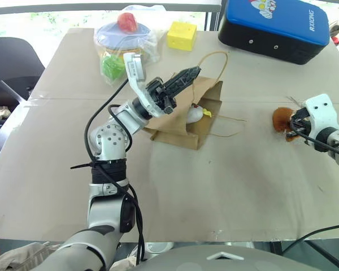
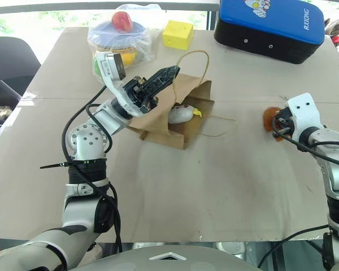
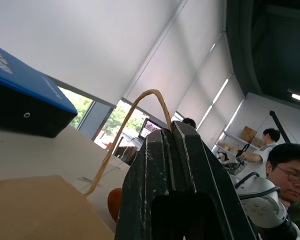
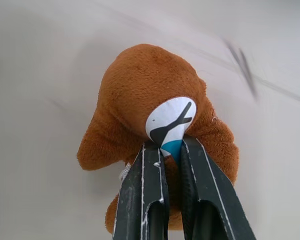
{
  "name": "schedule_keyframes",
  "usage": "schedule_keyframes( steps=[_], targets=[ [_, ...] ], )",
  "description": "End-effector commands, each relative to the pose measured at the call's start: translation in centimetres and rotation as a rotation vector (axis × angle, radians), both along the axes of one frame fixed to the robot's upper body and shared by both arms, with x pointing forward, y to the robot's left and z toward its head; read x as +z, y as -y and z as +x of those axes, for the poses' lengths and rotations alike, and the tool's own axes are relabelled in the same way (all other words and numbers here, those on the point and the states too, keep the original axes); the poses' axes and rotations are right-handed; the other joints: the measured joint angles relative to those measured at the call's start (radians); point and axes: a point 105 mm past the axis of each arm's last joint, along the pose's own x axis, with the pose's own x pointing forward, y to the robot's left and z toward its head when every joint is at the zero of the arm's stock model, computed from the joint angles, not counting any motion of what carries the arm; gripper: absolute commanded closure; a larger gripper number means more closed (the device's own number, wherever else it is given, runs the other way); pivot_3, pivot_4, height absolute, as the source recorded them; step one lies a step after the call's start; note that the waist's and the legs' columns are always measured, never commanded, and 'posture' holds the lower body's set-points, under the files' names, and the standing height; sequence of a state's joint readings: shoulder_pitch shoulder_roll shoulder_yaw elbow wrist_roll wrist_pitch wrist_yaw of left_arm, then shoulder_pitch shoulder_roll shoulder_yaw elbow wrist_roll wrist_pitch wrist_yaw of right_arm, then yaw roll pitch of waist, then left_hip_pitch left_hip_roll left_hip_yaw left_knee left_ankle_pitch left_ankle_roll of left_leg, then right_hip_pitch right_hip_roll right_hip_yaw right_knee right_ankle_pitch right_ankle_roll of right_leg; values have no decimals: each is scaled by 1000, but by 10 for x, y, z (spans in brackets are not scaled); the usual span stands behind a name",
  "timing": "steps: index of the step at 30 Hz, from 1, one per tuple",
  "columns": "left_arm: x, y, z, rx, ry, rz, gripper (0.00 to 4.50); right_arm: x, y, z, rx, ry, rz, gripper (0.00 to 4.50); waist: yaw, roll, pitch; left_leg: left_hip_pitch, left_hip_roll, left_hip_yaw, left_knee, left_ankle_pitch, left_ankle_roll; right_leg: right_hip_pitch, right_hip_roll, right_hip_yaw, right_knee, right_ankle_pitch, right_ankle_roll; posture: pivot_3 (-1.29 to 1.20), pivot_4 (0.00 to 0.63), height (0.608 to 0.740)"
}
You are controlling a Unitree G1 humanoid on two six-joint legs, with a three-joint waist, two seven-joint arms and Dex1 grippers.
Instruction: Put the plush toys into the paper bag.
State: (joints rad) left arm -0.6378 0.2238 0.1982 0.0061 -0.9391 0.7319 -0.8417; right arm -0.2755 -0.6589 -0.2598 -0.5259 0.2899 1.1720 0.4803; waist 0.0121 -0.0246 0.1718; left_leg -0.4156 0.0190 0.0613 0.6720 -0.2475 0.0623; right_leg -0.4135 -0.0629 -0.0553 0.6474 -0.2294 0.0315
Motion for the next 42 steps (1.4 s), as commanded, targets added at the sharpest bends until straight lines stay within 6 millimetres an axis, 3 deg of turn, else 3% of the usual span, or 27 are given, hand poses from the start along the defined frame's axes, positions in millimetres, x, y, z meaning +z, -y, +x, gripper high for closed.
schedule_keyframes(
  steps=[1,5,8,14,17,25,30,31,32,33,37,42],
  targets=[
    [13,-2,-4,-22,42,-21,4500,53,-54,-19,268,219,70,4431,-2,0,0,0,0,0,0,0,0,0,0,0,0,0,0,0,150,740],
    [15,-2,-3,-46,47,-10,4500,68,-102,-18,421,275,121,4431,-3,0,0,1,1,0,0,0,1,0,1,0,1,0,0,0,150,740],
    [23,-1,-1,-58,60,-15,4500,55,-133,-2,500,244,56,4431,-1,0,0,1,0,0,0,0,1,0,0,0,2,0,0,0,150,740],
    [33,2,-2,-74,81,-14,4500,17,-163,14,647,150,-96,4431,1,0,0,0,-2,1,1,0,1,0,-1,0,0,0,0,0,150,740],
    [32,4,-4,-74,80,-10,4500,15,-178,19,722,161,-129,4431,-1,0,0,-1,-2,1,0,0,1,-1,-1,0,0,0,0,0,150,740],
    [17,11,-11,-84,44,12,4500,28,-242,26,964,301,-144,4431,-23,0,0,0,-1,0,0,0,0,-1,0,0,3,1,0,0,150,740],
    [14,7,-14,-71,5,-13,4500,28,-256,39,980,350,-123,4431,-22,0,0,0,-2,0,1,0,0,-1,-2,0,4,1,0,0,150,740],
    [14,5,-13,-66,-4,-17,4500,32,-259,39,979,366,-87,3800,-23,0,0,0,-2,0,1,0,0,-1,-2,0,4,1,0,0,150,740],
    [13,2,-13,-61,-17,-24,4500,35,-259,39,978,389,-74,3532,-24,0,0,0,-2,0,1,0,0,-1,-2,0,4,1,0,0,150,740],
    [13,0,-12,-56,-34,-36,4500,38,-259,39,966,424,-73,2960,-25,0,0,0,-2,0,1,0,0,-1,-2,0,5,1,0,0,150,740],
    [12,-10,-11,-58,-110,-96,4500,30,-248,29,963,411,-36,1118,-21,0,0,0,-1,-1,1,0,-1,-2,-7,-1,7,1,0,0,150,740],
    [6,-18,-8,-35,-170,-119,4500,25,-222,11,914,366,9,1118,-20,0,0,0,-2,-1,1,0,-1,-2,-8,-1,7,1,0,0,150,740]
  ],
)
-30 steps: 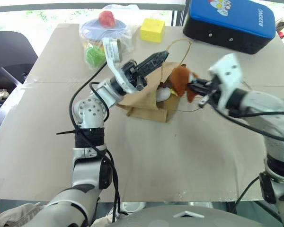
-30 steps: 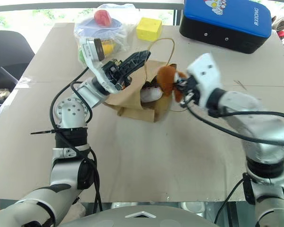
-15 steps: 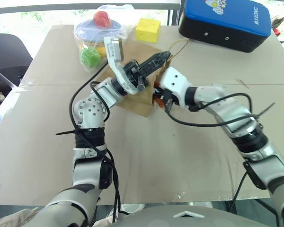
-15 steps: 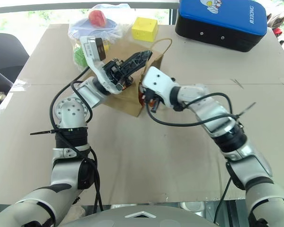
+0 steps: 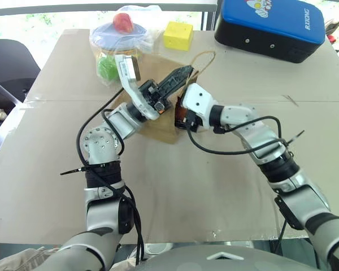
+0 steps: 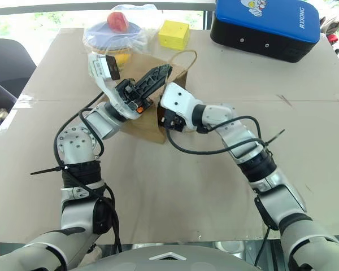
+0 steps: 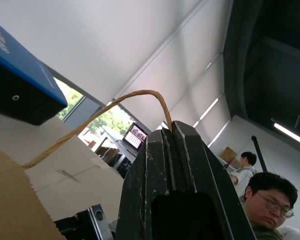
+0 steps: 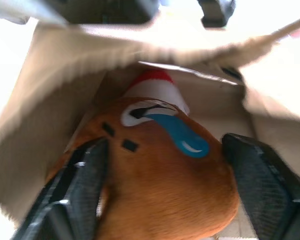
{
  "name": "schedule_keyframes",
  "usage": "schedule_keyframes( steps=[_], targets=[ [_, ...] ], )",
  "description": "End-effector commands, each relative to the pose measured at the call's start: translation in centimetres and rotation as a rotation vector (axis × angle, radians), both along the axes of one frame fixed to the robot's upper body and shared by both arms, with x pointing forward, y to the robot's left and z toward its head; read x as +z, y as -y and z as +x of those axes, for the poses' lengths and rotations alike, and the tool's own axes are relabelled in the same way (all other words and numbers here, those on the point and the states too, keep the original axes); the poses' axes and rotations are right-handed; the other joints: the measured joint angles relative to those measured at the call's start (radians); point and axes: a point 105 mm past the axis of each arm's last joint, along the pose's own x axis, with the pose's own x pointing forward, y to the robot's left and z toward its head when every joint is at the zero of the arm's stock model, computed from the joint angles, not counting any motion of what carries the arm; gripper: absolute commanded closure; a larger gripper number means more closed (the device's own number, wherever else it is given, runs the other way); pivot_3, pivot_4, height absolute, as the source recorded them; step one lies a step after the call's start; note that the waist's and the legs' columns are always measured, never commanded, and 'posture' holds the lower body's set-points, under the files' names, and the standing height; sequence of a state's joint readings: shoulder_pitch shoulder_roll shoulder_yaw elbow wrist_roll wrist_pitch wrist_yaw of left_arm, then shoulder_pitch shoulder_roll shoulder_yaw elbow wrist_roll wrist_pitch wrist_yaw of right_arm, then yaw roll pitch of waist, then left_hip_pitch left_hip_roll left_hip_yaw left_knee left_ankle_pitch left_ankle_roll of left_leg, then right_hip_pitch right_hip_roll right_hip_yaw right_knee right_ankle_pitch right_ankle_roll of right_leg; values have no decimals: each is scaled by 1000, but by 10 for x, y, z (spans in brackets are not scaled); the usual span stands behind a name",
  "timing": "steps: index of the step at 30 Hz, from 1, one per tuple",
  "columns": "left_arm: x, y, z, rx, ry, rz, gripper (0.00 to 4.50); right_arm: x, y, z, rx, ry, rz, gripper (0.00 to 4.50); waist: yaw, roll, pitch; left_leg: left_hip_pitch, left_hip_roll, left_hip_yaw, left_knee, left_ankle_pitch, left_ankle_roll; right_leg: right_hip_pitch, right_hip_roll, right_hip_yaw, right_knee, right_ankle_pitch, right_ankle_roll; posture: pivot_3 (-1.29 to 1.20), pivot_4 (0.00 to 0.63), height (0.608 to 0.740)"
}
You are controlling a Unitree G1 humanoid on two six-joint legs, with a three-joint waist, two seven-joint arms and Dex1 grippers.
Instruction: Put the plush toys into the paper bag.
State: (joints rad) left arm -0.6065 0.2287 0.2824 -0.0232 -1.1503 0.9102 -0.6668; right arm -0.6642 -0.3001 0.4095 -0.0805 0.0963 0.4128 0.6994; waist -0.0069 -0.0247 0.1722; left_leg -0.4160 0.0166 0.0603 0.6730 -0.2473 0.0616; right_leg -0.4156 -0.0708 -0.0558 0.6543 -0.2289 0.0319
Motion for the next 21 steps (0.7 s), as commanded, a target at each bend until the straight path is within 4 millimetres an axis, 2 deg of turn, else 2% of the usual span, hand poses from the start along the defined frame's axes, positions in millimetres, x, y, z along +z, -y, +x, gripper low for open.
schedule_keyframes(
  steps=[1,4,11,14,16,21],
  targets=[
    [6,-7,-3,6,8,-34,4500,19,20,-16,-25,16,50,1118,-1,0,0,0,0,0,0,0,0,0,0,0,0,0,0,0,150,740],
    [-2,-9,0,15,-5,-14,4500,23,49,-30,-103,-46,47,1118,0,0,0,0,0,0,0,0,0,0,0,0,1,0,0,0,150,740],
    [-4,-8,3,4,-5,-9,4500,40,84,-54,-262,-165,104,1118,-3,0,0,1,0,0,0,0,0,0,0,0,2,0,0,0,150,740],
    [-1,-9,4,4,5,-14,4500,24,104,-55,-448,-329,156,1118,-1,0,0,1,0,0,0,0,0,0,0,0,2,0,0,0,150,740],
    [2,-10,5,2,13,-19,4500,7,119,-51,-606,-449,207,1118,0,0,0,1,0,-1,0,0,0,0,0,0,2,0,0,0,150,740],
    [8,-11,5,0,30,-21,4500,-22,125,-45,-765,-632,323,1118,-2,0,0,1,0,0,0,0,0,-1,0,0,2,0,0,0,150,740]
  ],
)
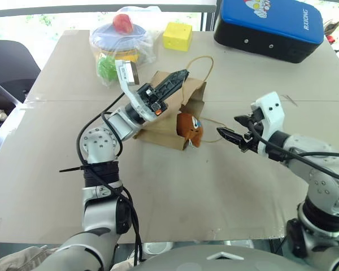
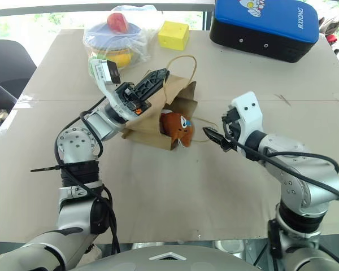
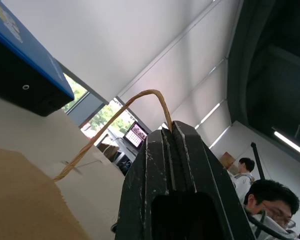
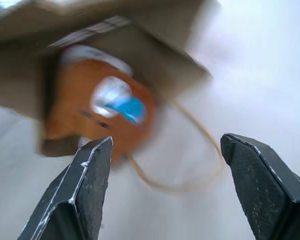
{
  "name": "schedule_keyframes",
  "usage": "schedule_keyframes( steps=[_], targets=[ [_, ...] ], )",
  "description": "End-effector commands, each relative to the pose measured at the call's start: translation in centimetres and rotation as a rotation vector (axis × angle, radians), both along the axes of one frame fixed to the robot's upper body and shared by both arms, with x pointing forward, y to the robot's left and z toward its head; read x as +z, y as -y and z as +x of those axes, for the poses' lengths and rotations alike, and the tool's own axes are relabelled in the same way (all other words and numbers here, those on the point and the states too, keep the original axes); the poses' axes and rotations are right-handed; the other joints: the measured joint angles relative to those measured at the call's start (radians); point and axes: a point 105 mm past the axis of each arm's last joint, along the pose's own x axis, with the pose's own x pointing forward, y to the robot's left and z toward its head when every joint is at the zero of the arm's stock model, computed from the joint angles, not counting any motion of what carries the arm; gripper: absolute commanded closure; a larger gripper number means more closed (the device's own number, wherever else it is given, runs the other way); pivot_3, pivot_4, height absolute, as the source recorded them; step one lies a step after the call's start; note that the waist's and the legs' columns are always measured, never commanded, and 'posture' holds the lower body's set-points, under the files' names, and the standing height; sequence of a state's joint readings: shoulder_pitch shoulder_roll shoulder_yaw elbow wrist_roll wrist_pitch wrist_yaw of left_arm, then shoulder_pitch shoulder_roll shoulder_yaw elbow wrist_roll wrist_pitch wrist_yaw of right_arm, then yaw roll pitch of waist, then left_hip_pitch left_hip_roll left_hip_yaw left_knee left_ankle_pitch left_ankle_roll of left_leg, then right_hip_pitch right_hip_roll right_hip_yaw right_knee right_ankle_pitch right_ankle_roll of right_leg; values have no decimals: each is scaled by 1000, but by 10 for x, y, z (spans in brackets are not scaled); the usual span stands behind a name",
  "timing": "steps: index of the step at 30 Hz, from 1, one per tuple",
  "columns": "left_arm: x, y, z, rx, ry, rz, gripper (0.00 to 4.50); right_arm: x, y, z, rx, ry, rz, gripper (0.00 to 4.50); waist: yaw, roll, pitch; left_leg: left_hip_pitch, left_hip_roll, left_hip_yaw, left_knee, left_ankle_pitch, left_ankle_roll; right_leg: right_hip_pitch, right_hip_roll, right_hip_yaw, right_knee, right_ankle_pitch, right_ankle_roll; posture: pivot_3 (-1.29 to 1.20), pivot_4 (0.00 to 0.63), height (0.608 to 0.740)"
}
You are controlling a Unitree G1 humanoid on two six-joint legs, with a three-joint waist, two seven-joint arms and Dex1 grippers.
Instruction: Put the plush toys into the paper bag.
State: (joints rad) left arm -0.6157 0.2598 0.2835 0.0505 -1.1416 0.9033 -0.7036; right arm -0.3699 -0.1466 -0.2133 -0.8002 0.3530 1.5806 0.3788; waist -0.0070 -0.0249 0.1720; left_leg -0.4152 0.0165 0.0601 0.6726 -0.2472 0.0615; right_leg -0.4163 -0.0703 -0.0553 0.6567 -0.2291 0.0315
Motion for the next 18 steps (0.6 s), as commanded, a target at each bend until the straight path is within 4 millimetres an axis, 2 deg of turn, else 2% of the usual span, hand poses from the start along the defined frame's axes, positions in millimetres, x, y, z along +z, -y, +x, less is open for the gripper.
schedule_keyframes(
  steps=[1,4,7,10,12,15,18],
  targets=[
    [16,-3,-3,-5,68,-20,4500,-12,12,7,-132,-62,10,1118,-2,0,0,0,0,0,0,0,0,0,0,0,0,0,0,0,150,740],
    [19,-4,-3,3,78,-20,4500,-28,15,16,-196,-122,31,1118,-3,0,0,0,-1,0,0,0,0,0,3,0,0,0,0,0,150,740],
    [20,-6,-3,14,82,-17,4500,-38,7,21,-187,-159,63,1118,-3,0,0,0,-1,0,0,0,0,0,4,0,0,0,0,0,150,740],
    [20,-7,-4,23,85,-16,4500,-42,-2,26,-166,-169,107,1945,-6,0,0,0,-1,0,0,0,0,0,5,1,0,0,0,0,150,740],
    [20,-8,-4,30,86,-14,4500,-43,-5,27,-153,-167,124,2795,-6,0,0,0,-1,0,0,0,0,0,5,1,0,0,0,0,150,740],
    [19,-9,-5,36,85,-15,4500,-36,-16,29,-99,-129,189,4417,-6,0,0,0,-1,0,-1,0,0,0,5,1,0,0,0,0,150,740],
    [17,-8,-7,38,82,-17,4500,-30,-26,29,-39,-108,224,4467,-6,0,0,0,-1,0,-1,0,1,0,5,1,0,0,0,0,150,740]
  ],
)
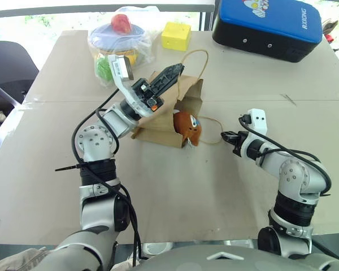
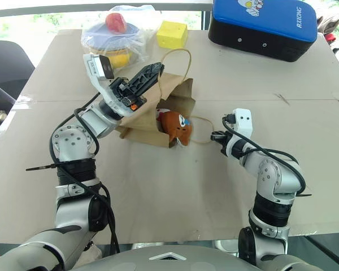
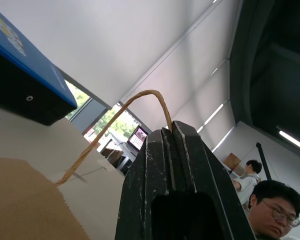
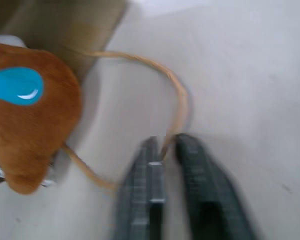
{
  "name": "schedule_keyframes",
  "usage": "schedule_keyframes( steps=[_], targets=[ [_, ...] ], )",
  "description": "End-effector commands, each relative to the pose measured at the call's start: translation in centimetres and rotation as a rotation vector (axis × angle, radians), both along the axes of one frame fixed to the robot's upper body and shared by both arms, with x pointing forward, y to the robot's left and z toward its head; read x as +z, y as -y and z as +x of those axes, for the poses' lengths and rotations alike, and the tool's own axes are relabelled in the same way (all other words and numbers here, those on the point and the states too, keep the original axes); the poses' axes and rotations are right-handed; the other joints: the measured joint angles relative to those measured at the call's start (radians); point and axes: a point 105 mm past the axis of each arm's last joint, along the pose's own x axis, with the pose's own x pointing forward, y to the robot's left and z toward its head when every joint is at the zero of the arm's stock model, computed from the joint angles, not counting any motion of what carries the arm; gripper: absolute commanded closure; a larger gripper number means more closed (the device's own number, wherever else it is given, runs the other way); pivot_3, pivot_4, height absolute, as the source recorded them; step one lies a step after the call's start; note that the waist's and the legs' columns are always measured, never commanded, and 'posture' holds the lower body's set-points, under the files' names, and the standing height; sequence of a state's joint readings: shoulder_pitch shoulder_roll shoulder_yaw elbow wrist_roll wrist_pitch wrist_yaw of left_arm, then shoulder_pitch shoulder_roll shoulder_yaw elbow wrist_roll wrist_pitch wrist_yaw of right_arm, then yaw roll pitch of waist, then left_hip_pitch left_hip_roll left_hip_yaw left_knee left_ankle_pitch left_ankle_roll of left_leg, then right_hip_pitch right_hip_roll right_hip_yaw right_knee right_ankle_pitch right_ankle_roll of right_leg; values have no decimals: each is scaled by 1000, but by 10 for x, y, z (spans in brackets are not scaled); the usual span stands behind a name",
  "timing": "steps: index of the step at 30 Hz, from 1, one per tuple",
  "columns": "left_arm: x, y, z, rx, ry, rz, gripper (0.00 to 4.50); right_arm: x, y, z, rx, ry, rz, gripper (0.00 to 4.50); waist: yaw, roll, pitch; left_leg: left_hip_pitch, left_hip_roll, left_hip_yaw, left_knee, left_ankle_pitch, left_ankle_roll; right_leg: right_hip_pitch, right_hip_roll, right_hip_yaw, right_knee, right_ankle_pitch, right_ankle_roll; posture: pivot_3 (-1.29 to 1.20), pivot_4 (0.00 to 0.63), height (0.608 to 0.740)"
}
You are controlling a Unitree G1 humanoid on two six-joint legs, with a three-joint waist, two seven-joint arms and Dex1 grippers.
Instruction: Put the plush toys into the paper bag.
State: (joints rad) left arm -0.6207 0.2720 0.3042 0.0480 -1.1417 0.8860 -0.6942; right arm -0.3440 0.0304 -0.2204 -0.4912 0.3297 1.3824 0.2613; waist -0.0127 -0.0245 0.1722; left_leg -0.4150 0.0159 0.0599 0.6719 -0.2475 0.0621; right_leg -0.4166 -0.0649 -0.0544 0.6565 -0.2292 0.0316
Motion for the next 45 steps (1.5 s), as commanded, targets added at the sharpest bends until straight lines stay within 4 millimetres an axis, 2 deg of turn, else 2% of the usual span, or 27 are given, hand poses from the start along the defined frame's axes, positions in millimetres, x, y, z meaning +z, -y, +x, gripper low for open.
schedule_keyframes(
  steps=[1,5,11,16,19,22,24,26,28,31,32,37,45],
  targets=[
    [11,1,-9,-1,62,-12,4500,17,-12,0,73,75,58,4467,0,0,0,0,0,0,0,0,0,0,0,0,0,0,0,0,150,740],
    [12,1,-10,1,61,-18,4500,33,-15,-2,97,119,152,4467,1,0,0,0,0,0,0,0,0,0,0,0,0,0,0,0,150,740],
    [16,-3,-7,4,40,-68,4500,90,-15,-15,136,274,448,4467,2,0,0,0,0,0,0,-1,1,0,0,0,0,0,0,0,150,740],
    [30,-19,5,2,-36,-232,4500,141,-12,-30,193,453,617,4467,3,1,1,-1,0,-1,0,-2,3,0,-5,-1,-1,0,0,0,150,740],
    [31,-25,11,17,-72,-271,4500,150,-8,-35,197,477,632,4467,-1,1,1,0,0,-1,-1,-2,3,0,-5,-1,0,0,0,0,150,740],
    [28,-21,11,10,-55,-224,4500,103,16,-22,36,318,330,4467,1,1,1,0,0,-1,-2,-2,3,0,-4,-1,0,0,0,0,150,740],
    [25,-18,10,2,-49,-206,4500,73,28,-23,-17,217,203,3960,6,1,1,-1,-1,-1,-2,-1,2,0,-1,0,-2,0,0,0,150,740],
    [23,-16,10,-4,-46,-194,4500,55,33,-25,-51,150,156,3212,7,1,1,-2,-2,0,-2,0,1,0,-1,2,-4,0,0,0,150,740],
    [22,-14,9,-10,-45,-185,4500,38,40,-23,-116,89,108,2279,2,1,1,-2,-2,1,-2,0,1,0,-1,4,-5,0,1,0,150,740],
    [22,-15,8,-11,-43,-182,4500,32,39,-23,-130,65,131,663,-2,1,1,-1,-2,1,-2,-2,4,0,0,6,-4,0,1,0,150,740],
    [22,-15,9,-10,-43,-181,4500,30,36,-24,-120,55,149,297,-1,1,1,-1,-1,1,-2,-2,4,0,1,6,-4,0,1,0,150,740],
    [23,-16,7,-12,-38,-173,4500,27,24,-7,-117,23,234,297,-1,1,1,0,1,1,-2,-2,4,0,3,6,-4,0,1,0,150,740],
    [25,-19,3,4,-27,-174,4500,7,4,18,-80,-37,204,297,-1,1,1,-1,1,1,-2,-2,4,0,3,6,-5,0,1,0,150,740]
  ],
)
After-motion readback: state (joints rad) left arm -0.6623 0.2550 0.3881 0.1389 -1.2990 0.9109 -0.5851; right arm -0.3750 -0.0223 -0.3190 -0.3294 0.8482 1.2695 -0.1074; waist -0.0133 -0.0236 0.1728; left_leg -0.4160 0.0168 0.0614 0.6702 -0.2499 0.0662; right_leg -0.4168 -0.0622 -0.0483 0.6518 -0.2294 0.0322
